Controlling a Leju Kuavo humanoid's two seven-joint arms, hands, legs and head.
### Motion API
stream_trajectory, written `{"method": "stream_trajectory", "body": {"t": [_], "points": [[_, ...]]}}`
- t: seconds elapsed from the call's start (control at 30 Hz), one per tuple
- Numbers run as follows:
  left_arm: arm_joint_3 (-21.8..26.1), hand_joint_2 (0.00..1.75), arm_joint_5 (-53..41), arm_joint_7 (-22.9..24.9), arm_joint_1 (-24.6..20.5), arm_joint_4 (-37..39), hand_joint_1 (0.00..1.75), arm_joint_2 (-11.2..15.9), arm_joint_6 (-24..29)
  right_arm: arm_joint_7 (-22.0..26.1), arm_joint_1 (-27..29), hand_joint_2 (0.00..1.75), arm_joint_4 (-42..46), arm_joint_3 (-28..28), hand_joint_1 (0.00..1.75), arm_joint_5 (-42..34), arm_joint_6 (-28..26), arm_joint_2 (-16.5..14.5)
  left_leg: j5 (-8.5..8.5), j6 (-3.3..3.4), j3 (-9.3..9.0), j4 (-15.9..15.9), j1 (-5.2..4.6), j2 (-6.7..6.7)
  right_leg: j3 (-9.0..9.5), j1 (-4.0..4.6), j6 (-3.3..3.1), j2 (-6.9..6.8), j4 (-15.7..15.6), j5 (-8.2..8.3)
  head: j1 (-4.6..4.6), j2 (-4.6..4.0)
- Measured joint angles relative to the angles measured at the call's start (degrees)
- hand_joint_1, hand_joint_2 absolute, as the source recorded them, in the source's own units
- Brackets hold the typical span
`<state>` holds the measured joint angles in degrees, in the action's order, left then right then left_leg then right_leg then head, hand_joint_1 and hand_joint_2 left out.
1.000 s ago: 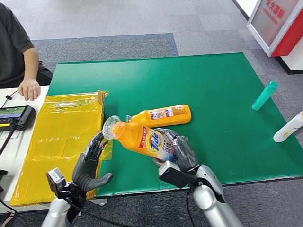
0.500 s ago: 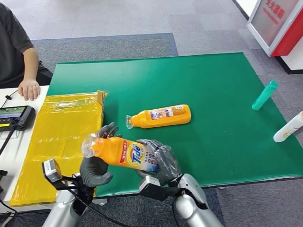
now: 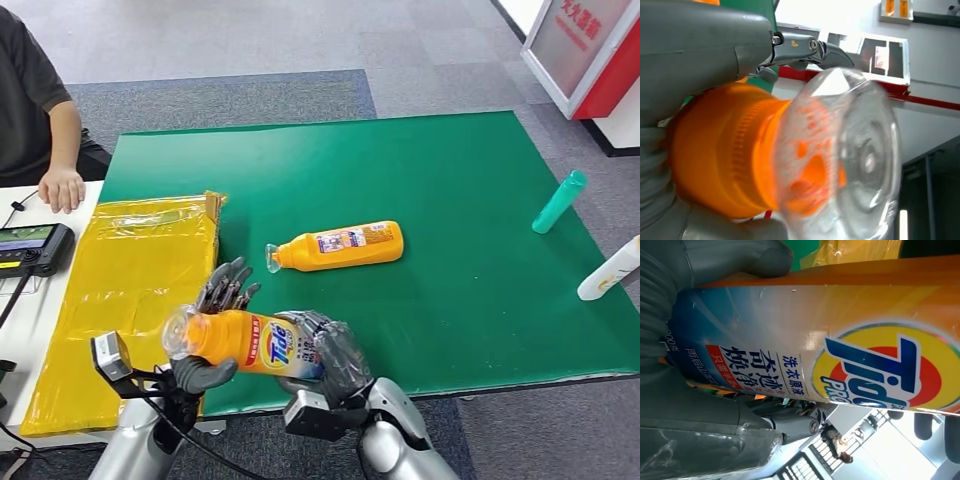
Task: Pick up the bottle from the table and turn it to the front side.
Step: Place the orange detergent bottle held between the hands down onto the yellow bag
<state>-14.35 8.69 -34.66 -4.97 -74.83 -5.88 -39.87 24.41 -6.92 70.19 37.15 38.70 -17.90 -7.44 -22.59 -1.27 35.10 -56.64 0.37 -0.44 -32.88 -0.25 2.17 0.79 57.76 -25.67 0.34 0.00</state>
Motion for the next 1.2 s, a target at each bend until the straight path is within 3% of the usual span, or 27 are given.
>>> {"method": "stream_trajectory", "body": {"t": [0.57,0.63,0.7,0.77,1.0,1.2], "points": [[-5.84,1.75,-7.99,-1.67,-2.72,0.22,1.75,2.82,2.16,-1.76,1.04,1.75,2.27,-0.32,1.75,0.56,0.07,0.45,0.0,0.0,0.01,0.0,0.0,0.0,0.03,0.01,0.0,0.0,0.0,0.0,0.0,0.0],[-6.21,1.75,-8.04,-1.85,-2.79,0.24,1.75,3.03,2.56,-1.76,1.06,1.75,2.34,-0.32,1.03,0.68,-0.04,0.46,0.0,0.0,0.01,0.0,0.0,0.0,0.03,0.01,0.0,-0.01,0.0,0.0,-0.01,0.0],[-6.38,1.75,-8.05,-1.99,-2.82,0.24,1.75,3.1,3.07,-1.76,1.12,1.75,2.62,-0.3,0.16,1.07,-0.28,0.48,0.0,0.0,0.02,0.0,0.0,0.0,0.02,0.01,0.0,0.0,0.0,0.0,0.0,0.0],[-6.49,1.75,-8.53,-1.88,-2.76,0.24,1.75,3.08,4.29,-1.77,1.17,1.75,3.17,-0.09,0.0,1.87,-0.74,0.48,0.0,0.0,0.02,0.0,0.0,0.0,0.02,0.01,0.0,0.0,0.0,0.0,0.0,0.0],[-7.16,1.75,-16.14,-0.87,-1.63,-2.88,1.75,2.92,15.05,-2.84,1.8,1.75,5.87,0.14,0.0,2.81,-3.13,0.68,0.0,0.0,0.02,0.0,0.0,0.0,0.01,0.0,0.0,0.0,0.0,0.0,0.01,0.0],[-7.17,1.75,-27.54,2.68,-0.15,-9.09,1.75,3.33,28.76,-3.21,3.46,1.75,9.83,-0.91,0.0,3.38,-4.76,0.99,0.0,0.0,0.02,0.0,0.0,0.0,-0.02,0.0,-0.01,0.0,0.0,-0.02,0.01,0.0]]}}
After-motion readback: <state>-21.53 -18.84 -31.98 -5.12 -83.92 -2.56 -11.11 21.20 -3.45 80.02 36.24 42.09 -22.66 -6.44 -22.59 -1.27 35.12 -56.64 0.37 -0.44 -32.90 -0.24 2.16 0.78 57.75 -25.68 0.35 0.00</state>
